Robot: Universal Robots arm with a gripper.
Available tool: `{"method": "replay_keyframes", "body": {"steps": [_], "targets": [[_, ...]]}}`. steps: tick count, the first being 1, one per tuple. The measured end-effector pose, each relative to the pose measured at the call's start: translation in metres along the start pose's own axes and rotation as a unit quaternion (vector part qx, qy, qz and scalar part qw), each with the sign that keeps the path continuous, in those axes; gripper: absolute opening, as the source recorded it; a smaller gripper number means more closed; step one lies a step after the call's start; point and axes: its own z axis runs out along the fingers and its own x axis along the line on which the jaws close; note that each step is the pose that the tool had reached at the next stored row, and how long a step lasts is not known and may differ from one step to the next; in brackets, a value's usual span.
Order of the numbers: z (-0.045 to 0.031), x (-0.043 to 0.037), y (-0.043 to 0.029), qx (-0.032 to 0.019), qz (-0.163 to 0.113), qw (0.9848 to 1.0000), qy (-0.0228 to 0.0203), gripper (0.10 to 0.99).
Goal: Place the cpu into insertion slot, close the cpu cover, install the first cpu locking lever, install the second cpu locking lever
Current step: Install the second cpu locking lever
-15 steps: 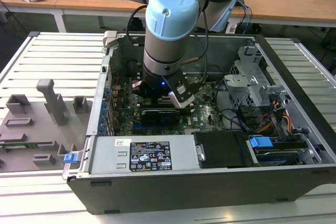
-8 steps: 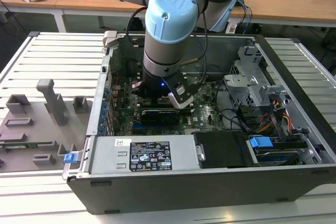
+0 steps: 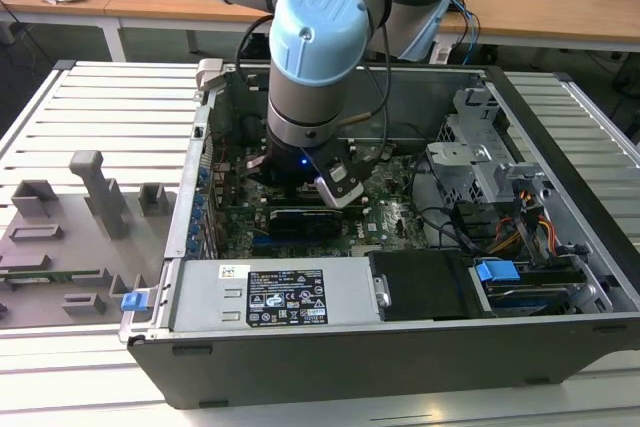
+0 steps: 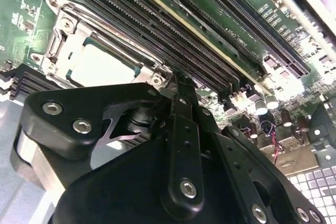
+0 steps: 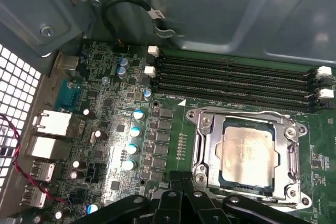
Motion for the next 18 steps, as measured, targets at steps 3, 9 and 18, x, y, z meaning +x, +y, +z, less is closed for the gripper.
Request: {"method": "replay_keyframes", "body": {"steps": [3, 9, 18], "targets": [[-0.0033, 0.0001, 0.0011, -0.0001, 0.0, 1.0, -0.0001, 0.106], [-0.011, 0.0003, 0.0036, 0.0, 0.001, 1.0, -0.0002, 0.106], [-0.0178, 0.0004, 0.0058, -0.0001, 0.001, 1.0, -0.0002, 0.106]]}}
